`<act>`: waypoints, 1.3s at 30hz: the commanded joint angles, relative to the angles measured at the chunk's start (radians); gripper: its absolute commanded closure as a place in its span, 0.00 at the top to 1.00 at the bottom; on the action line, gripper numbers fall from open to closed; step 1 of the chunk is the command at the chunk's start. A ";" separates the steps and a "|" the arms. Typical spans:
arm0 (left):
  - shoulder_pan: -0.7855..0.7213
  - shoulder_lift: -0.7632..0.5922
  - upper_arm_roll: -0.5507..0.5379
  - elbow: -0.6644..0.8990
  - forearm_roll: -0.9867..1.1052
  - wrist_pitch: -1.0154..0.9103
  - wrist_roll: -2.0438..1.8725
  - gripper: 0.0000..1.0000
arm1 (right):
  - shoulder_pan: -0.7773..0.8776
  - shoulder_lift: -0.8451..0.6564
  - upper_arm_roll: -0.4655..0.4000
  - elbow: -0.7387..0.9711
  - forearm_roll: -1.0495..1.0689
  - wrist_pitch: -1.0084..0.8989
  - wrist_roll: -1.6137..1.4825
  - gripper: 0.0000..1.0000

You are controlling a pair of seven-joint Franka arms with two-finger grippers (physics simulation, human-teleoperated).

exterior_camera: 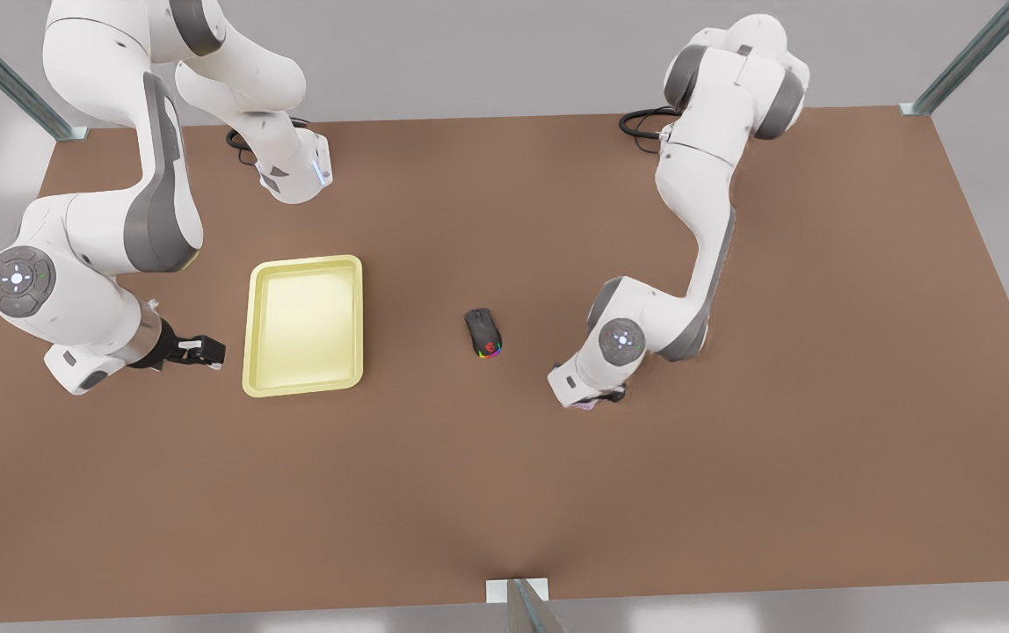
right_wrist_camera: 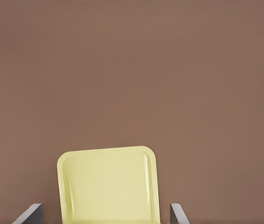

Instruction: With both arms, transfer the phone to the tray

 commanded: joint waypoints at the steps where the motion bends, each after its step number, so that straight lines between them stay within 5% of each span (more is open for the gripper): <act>1: -0.073 0.065 -0.001 0.091 -0.014 -0.167 -1.028 0.68 | -0.001 -0.001 0.000 0.001 0.001 0.000 0.000 1.00; 4: -0.102 0.237 -0.001 0.303 -0.016 -0.083 -1.133 0.68 | -0.002 0.002 0.000 0.001 0.000 0.000 0.000 1.00; 11: -0.118 0.334 -0.018 0.375 -0.014 0.175 -1.105 0.69 | 0.002 0.002 0.000 0.001 0.001 0.015 0.001 1.00; 13: -0.130 0.334 -0.041 0.384 -0.013 0.182 -1.010 1.00 | 0.002 0.002 0.002 0.024 0.001 0.015 0.001 1.00; 15: -0.138 0.317 -0.043 0.381 -0.014 0.160 -1.013 1.00 | -0.002 0.002 0.002 0.019 0.000 0.050 0.000 1.00; 17: -0.066 0.224 -0.040 0.376 -0.011 -0.102 -0.863 1.00 | 0.005 0.008 0.006 0.022 0.004 0.060 0.003 1.00; 18: 0.051 0.112 -0.035 0.376 -0.011 -0.372 -0.544 1.00 | 0.029 0.022 0.011 0.022 0.004 0.067 0.003 1.00; 21: 0.306 -0.123 -0.029 0.373 0.136 -0.793 0.019 1.00 | 0.175 0.075 0.014 0.024 0.004 0.132 0.003 1.00; 22: 0.353 -0.143 -0.027 0.373 0.139 -0.833 0.051 1.00 | 0.232 0.115 0.014 0.025 0.001 0.148 0.004 1.00; 24: 0.395 -0.439 -0.020 -0.080 0.141 -0.577 0.125 1.00 | 0.357 0.212 0.012 0.040 -0.005 0.250 0.177 1.00; 25: 0.395 -0.479 -0.003 -0.120 0.141 -0.569 0.172 1.00 | 0.373 0.256 0.014 0.074 0.000 0.267 0.271 1.00; 27: 0.393 -0.462 0.033 -0.070 0.127 -0.712 0.211 1.00 | 0.453 0.385 0.011 0.162 -0.006 0.366 0.461 1.00; 29: 0.392 -0.447 0.020 -0.003 0.088 -0.779 0.197 1.00 | 0.428 0.488 0.126 0.183 -0.161 0.458 0.691 1.00; 35: 0.392 -0.435 0.020 0.062 0.039 -0.835 0.202 1.00 | 0.503 0.784 0.151 0.505 -0.169 0.457 0.810 1.00; 39: 0.392 -0.410 0.020 0.059 0.042 -0.835 0.212 1.00 | 0.529 0.763 0.186 0.461 -0.163 0.357 0.831 1.00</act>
